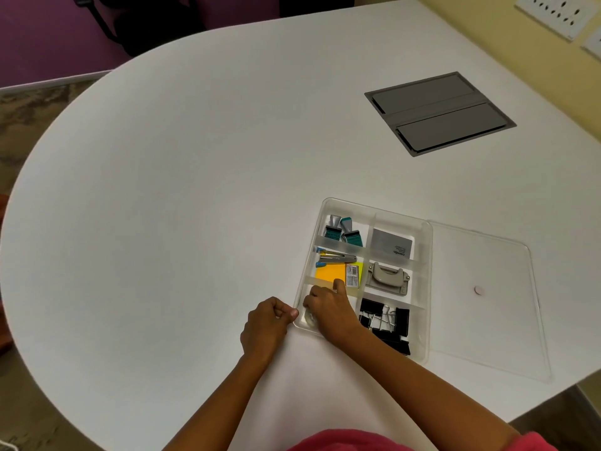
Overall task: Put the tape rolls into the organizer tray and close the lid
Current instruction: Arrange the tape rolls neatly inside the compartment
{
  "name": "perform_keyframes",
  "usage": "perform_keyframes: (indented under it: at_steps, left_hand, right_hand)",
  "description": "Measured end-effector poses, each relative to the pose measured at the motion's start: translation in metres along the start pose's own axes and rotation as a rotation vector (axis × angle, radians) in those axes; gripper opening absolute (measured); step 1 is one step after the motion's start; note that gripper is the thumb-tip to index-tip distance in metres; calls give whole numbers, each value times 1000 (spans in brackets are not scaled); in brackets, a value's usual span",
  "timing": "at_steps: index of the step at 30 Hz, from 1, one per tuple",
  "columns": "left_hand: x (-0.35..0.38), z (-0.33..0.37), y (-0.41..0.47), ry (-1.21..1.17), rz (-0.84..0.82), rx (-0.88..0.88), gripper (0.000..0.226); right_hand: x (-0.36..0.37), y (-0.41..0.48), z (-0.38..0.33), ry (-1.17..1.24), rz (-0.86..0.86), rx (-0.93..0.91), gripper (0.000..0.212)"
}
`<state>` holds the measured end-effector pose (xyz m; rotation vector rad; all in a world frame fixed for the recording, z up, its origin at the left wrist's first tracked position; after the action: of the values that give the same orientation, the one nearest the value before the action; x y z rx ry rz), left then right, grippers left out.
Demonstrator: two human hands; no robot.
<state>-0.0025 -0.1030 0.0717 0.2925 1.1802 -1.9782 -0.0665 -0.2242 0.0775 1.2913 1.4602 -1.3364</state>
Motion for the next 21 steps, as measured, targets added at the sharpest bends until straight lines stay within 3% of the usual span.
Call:
perform_keyframes:
  at_steps: [5, 11, 18, 21]
  left_hand:
    - [-1, 1, -3, -5, 1, 8, 17]
    - [-2, 1, -10, -24, 17, 11, 19]
    - [-4, 5, -14, -25, -1, 20, 20]
    - [-3, 5, -16, -50, -5, 14, 18]
  right_hand:
    - [-29, -29, 2, 114, 296, 75, 51]
    - [-46, -91, 12, 169, 487, 158, 32]
    - [-30, -177, 64, 337, 783, 584, 28]
    - [-9, -201, 81, 381, 810, 750, 26]
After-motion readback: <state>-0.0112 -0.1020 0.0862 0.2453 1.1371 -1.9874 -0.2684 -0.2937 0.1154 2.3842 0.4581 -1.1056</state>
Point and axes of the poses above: each hand's wrist, its own y-axis towards the middle knuckle, its own x-axis out of the palm, z = x × y, the point moved 4 cm from there along y, towards the middle knuckle, and after that the axes turned 9 degrees about -x, right-handed, at the moved point
